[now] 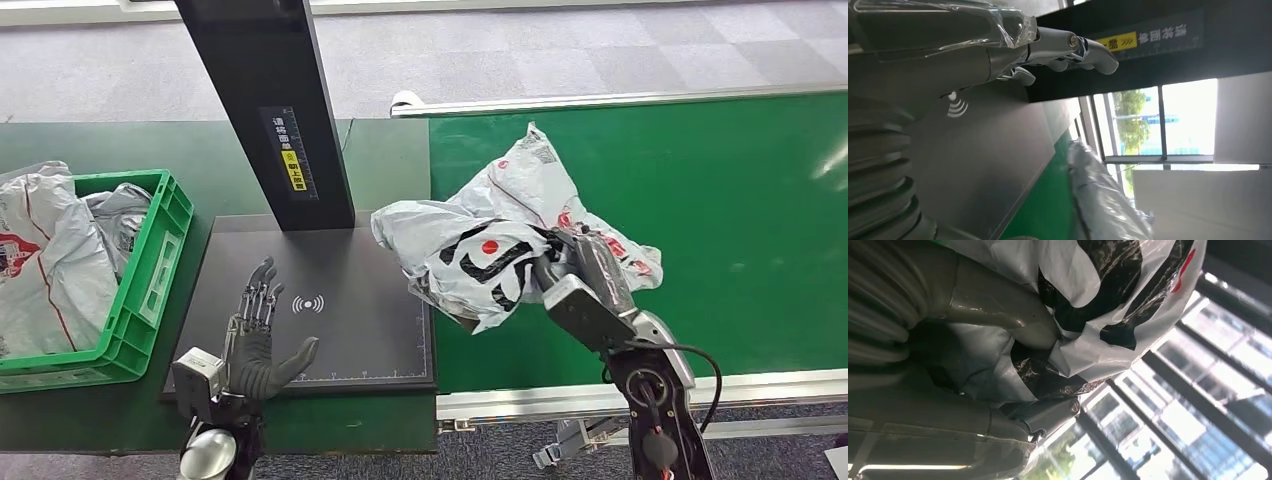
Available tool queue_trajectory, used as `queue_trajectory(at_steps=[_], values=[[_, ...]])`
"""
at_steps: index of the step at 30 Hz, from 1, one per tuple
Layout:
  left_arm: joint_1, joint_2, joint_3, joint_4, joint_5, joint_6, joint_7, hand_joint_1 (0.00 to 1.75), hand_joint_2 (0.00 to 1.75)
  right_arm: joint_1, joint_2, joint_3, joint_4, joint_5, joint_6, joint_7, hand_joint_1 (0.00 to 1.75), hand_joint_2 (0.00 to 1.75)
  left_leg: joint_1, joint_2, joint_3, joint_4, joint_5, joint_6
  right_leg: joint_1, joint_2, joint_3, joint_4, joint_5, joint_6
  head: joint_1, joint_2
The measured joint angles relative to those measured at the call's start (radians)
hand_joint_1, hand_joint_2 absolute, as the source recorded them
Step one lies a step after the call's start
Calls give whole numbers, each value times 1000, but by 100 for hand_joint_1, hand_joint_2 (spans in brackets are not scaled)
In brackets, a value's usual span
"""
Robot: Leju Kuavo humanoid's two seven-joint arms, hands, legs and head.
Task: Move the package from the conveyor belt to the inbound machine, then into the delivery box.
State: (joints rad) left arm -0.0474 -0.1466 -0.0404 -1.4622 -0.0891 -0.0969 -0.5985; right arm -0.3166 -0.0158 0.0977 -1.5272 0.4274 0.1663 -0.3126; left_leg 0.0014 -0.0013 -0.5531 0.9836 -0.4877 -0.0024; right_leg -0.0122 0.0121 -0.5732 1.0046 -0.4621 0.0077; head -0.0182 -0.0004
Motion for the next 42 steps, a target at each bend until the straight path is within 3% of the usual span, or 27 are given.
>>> queue_trajectory(at_steps=[6,11,22,41,42], values=[[-47,54,82,-1,-5,57,-3,0,175,-338,69,155,442,-8,34,19,175,175,2,2,2,0,2,-2,2,2,-1,0,2,-1,0,0],[-54,85,141,-11,-20,77,-4,0,175,-462,139,232,695,-39,34,6,175,175,3,-1,0,0,3,-3,3,0,-2,1,1,-1,0,0],[-92,109,197,-24,-59,85,18,0,175,-504,241,289,964,-99,63,7,175,175,3,-1,0,0,3,-3,3,0,-3,0,1,-1,0,0],[-135,114,210,-12,-79,66,26,0,175,-505,335,313,1057,-126,86,10,175,175,3,0,0,0,3,-3,3,0,-3,0,1,-1,0,0],[-137,114,210,-11,-79,66,26,0,175,-505,337,314,1058,-127,86,10,131,175,3,0,0,0,3,-3,3,0,-3,0,1,-1,0,0]])
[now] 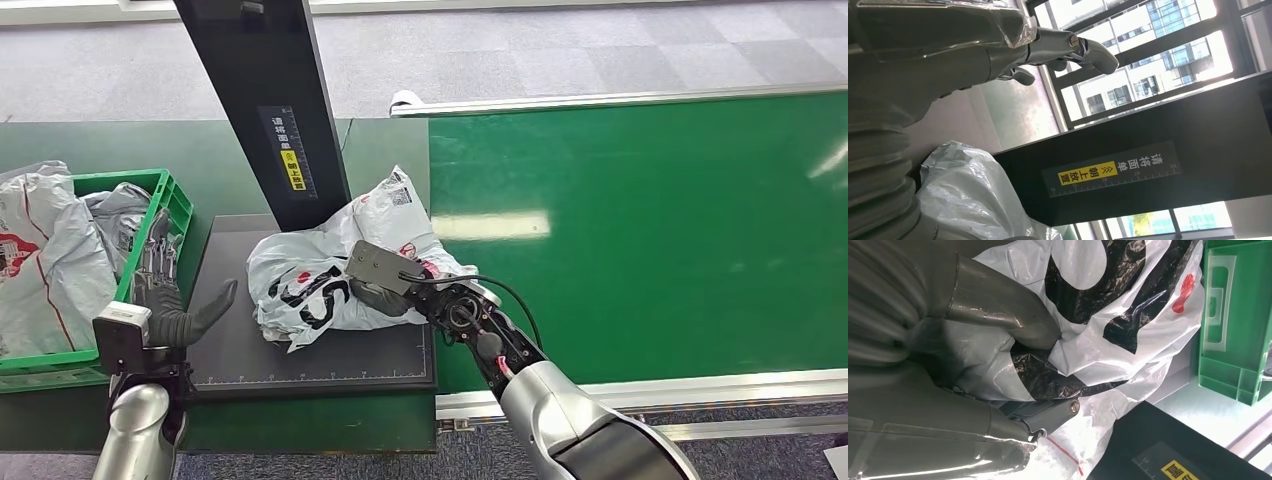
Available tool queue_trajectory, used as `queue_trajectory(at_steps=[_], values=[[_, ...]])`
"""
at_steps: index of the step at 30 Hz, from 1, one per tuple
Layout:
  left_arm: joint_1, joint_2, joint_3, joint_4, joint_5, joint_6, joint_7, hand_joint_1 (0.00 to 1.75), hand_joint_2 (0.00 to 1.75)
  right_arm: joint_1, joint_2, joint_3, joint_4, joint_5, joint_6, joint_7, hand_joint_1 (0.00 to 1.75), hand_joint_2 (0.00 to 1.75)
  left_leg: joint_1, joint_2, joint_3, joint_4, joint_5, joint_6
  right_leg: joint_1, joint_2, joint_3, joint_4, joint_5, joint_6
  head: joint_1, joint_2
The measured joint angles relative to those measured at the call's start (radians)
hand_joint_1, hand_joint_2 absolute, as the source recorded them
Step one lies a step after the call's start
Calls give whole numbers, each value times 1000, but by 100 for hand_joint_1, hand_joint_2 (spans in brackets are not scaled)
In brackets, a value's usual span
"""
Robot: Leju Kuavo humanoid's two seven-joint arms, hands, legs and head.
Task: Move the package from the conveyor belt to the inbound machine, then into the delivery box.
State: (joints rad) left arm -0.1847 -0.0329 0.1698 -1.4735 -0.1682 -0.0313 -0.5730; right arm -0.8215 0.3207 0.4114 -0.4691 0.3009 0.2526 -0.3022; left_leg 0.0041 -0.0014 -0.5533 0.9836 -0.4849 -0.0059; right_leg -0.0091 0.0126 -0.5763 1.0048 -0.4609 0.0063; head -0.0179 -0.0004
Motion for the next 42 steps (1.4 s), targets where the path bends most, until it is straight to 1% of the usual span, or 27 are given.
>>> queue_trajectory(at_steps=[3,6,11,16,19,22,25,28,31,34,36,39,42], values=[[-7,0,0,5,0,0,0,0,175,0,4,1,3,-2,3,0,0,175,0,0,0,0,0,0,0,0,0,0,0,0,0,0],[-12,-1,0,10,-2,-4,0,0,175,0,6,1,5,-31,33,-12,0,175,0,0,0,0,0,0,0,0,0,0,0,0,0,0],[-24,-2,-5,35,-2,-22,-2,0,175,0,1,-14,-7,-126,98,-62,0,175,0,0,0,0,0,0,0,0,0,0,0,0,0,0],[-30,-10,-28,65,0,-34,-9,0,175,5,-13,-40,-81,-216,130,-89,0,175,0,1,0,0,0,0,0,0,-1,0,0,0,0,0],[-29,-13,-40,72,2,-35,-10,0,175,29,-38,-63,-155,-285,138,-90,0,175,0,0,0,0,0,0,0,0,-1,0,0,0,0,0],[-27,-11,-43,72,11,-41,-10,0,175,76,-86,-96,-244,-337,125,-92,0,175,0,-1,-1,0,0,0,0,0,-1,0,0,0,0,0],[-11,-7,-45,56,14,-56,-8,0,175,149,-145,-140,-332,-358,89,-107,0,175,0,-3,-1,0,-1,0,0,-1,0,-1,0,0,0,0],[23,-3,-52,22,13,-74,-2,0,175,263,-206,-207,-436,-365,66,-127,0,175,0,-4,-1,1,-1,1,0,-2,0,-1,0,0,0,0],[57,-2,-68,-16,-14,-93,-1,0,175,390,-243,-287,-554,-367,54,-139,0,175,0,-4,-2,1,-2,1,0,-3,-1,-1,-1,1,0,0],[80,10,-109,-39,-108,-102,18,0,175,518,-256,-370,-682,-374,58,-143,0,175,0,-5,-3,0,-3,1,0,-3,-2,-1,-2,1,0,0],[88,23,-147,-40,-197,-96,44,0,175,586,-258,-413,-748,-375,67,-144,0,175,0,-4,-3,0,-3,1,0,-3,-2,-1,-2,1,0,0],[77,40,-209,-17,-330,-65,85,0,175,655,-259,-447,-807,-366,77,-144,0,175,0,-3,-2,0,-3,1,0,-2,-1,-2,-2,1,0,0],[56,51,-273,28,-426,-28,113,0,175,698,-258,-460,-836,-353,80,-144,0,175,0,-4,-1,0,-3,1,0,-2,0,-1,-2,0,0,0]])
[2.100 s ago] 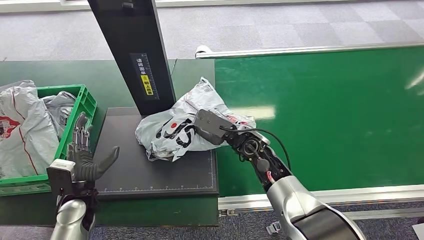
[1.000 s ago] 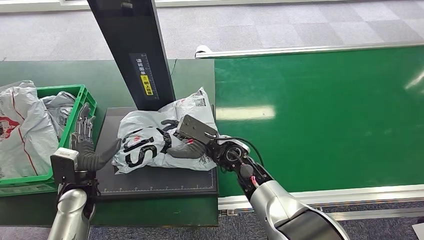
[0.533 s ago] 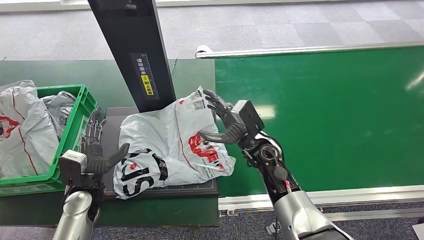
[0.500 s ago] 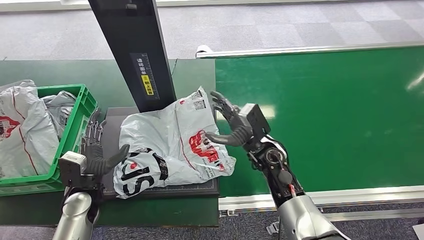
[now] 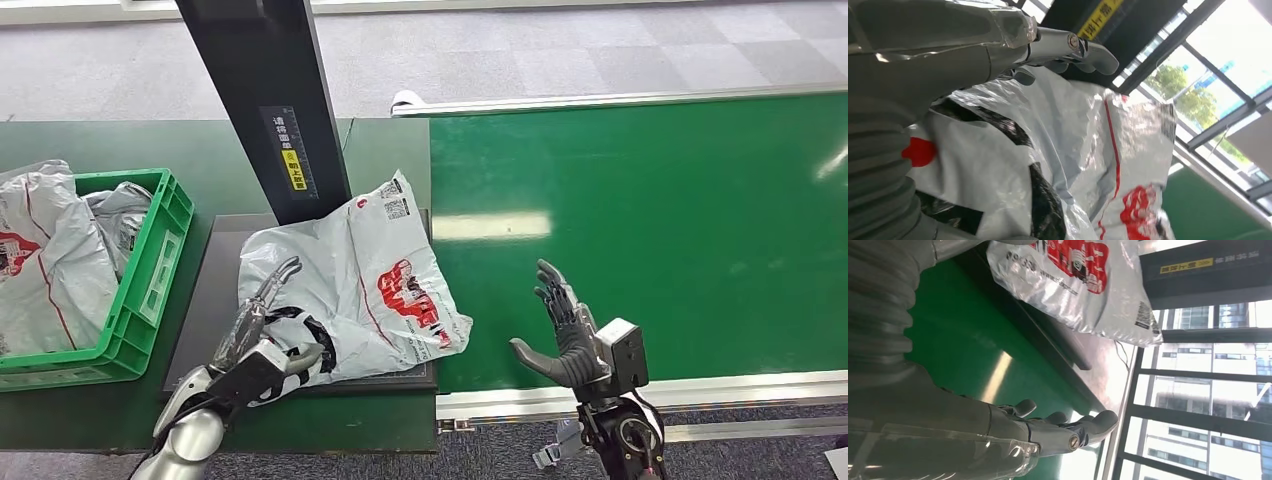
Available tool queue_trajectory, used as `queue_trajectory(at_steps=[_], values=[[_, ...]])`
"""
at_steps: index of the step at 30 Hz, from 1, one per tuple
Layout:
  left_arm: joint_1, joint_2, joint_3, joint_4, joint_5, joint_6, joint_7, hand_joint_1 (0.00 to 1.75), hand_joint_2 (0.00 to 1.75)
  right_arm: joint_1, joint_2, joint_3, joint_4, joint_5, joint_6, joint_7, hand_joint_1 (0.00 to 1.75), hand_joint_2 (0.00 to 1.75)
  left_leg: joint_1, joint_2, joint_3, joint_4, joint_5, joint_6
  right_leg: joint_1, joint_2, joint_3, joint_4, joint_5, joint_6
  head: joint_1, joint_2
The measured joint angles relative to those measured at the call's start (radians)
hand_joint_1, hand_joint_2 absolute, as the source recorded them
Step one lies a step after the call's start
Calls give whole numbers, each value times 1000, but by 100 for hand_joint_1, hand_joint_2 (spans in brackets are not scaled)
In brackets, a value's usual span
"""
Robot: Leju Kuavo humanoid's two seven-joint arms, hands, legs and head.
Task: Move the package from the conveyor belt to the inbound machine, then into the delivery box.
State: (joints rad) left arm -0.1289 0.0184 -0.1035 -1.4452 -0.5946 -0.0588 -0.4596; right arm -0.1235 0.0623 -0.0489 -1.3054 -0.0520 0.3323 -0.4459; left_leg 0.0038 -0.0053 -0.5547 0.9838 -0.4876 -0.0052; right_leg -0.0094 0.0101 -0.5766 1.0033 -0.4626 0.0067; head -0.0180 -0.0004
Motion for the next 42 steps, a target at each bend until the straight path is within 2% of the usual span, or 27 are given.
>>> queue_trajectory(at_steps=[7,12,19,30,34,38,42], values=[[-109,13,-129,155,-178,99,60,0,175,14,10,-4,-8,18,-2,8,0,175,0,0,1,0,1,1,0,0,1,0,1,0,0,0],[-161,14,-181,249,-233,154,81,0,175,12,14,-1,-8,19,-8,9,0,175,0,0,0,0,1,1,0,0,1,0,0,0,0,0],[-198,14,-214,320,-254,174,94,0,175,11,14,3,-8,19,-10,9,0,175,0,0,0,0,1,1,0,0,1,0,0,0,0,0],[-208,14,-223,346,-254,175,95,0,175,11,14,4,-8,19,-11,9,0,175,0,0,1,0,1,1,0,0,1,0,0,0,0,0],[-210,14,-225,350,-242,163,84,175,175,12,14,4,-8,18,-14,9,0,175,0,0,1,0,1,1,0,0,1,0,0,0,0,0],[-178,23,-203,280,-8,-1,-23,175,175,27,14,3,-17,8,-41,7,0,175,0,0,1,0,1,1,0,0,1,0,0,0,0,0],[-147,39,-183,180,100,-65,-27,175,175,51,12,2,-33,1,-49,4,0,175,0,0,0,0,0,0,0,0,0,0,0,0,0,0]])
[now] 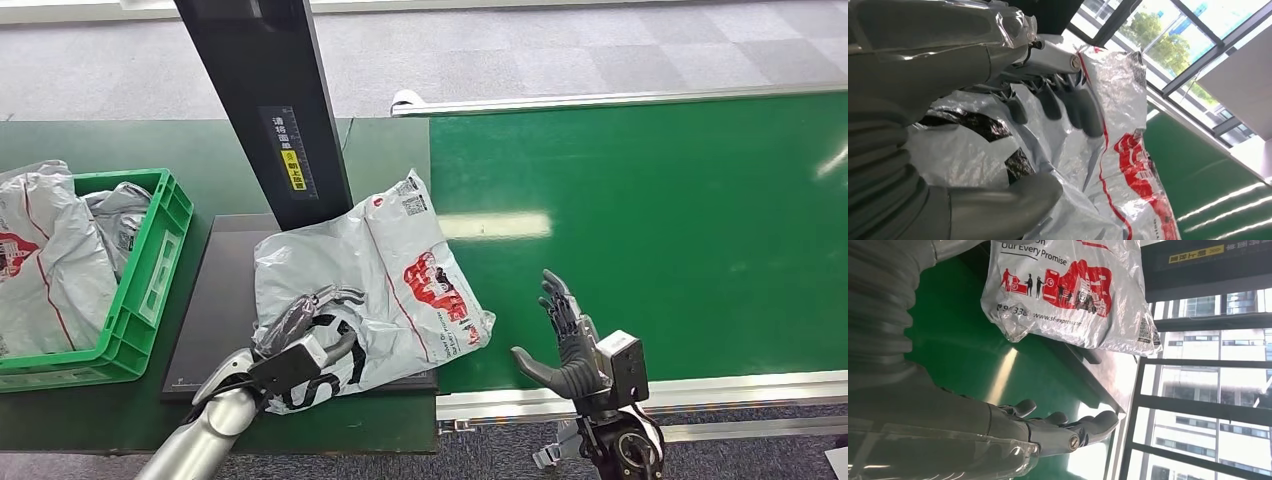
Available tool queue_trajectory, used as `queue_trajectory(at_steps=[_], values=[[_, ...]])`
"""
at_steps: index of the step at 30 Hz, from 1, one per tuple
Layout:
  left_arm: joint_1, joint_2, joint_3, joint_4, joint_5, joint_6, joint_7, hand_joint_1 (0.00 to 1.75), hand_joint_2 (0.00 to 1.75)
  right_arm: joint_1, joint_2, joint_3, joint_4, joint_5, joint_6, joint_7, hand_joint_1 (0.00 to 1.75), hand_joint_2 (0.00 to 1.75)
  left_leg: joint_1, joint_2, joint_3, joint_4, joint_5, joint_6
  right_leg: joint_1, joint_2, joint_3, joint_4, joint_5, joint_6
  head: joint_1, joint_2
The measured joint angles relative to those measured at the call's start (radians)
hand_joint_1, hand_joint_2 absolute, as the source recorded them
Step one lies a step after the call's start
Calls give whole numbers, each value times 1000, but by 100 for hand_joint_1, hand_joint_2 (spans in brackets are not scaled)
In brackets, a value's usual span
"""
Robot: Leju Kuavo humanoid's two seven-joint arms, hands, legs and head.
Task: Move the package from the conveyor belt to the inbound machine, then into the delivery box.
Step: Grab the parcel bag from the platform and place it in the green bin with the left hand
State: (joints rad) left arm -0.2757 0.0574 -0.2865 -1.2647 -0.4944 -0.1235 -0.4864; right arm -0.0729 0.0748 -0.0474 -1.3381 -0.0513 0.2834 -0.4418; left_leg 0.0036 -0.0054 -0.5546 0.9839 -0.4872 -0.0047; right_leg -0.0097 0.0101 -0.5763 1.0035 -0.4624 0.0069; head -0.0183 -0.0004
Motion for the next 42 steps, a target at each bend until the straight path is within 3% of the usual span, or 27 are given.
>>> queue_trajectory(at_steps=[11,15,16,20,34,42], values=[[7,6,14,-49,21,-3,-15,175,175,31,-3,-10,-37,-3,-3,-1,0,175,0,0,0,0,0,0,0,0,0,0,0,0,0,0],[5,9,15,-63,-12,37,-7,9,175,38,-3,-16,-48,-6,-3,-1,0,175,0,0,0,0,0,0,0,0,0,0,0,0,0,0],[3,11,15,-64,-39,60,1,2,175,39,-4,-18,-50,-7,-3,-1,0,175,0,0,0,0,0,0,0,0,0,0,0,0,0,0],[-5,20,14,-63,-116,128,28,0,175,38,-5,-23,-52,-9,-3,-1,0,175,0,0,0,0,0,0,0,0,0,0,0,0,0,0],[-5,34,12,-61,-122,136,36,0,175,29,-10,-23,-50,-12,-3,-2,0,175,0,0,0,0,0,0,0,0,0,0,0,0,0,0],[-3,50,8,-53,-87,56,30,0,175,14,-16,-19,-41,-19,-7,-6,0,175,0,0,0,0,0,0,0,0,0,0,0,0,0,0]])
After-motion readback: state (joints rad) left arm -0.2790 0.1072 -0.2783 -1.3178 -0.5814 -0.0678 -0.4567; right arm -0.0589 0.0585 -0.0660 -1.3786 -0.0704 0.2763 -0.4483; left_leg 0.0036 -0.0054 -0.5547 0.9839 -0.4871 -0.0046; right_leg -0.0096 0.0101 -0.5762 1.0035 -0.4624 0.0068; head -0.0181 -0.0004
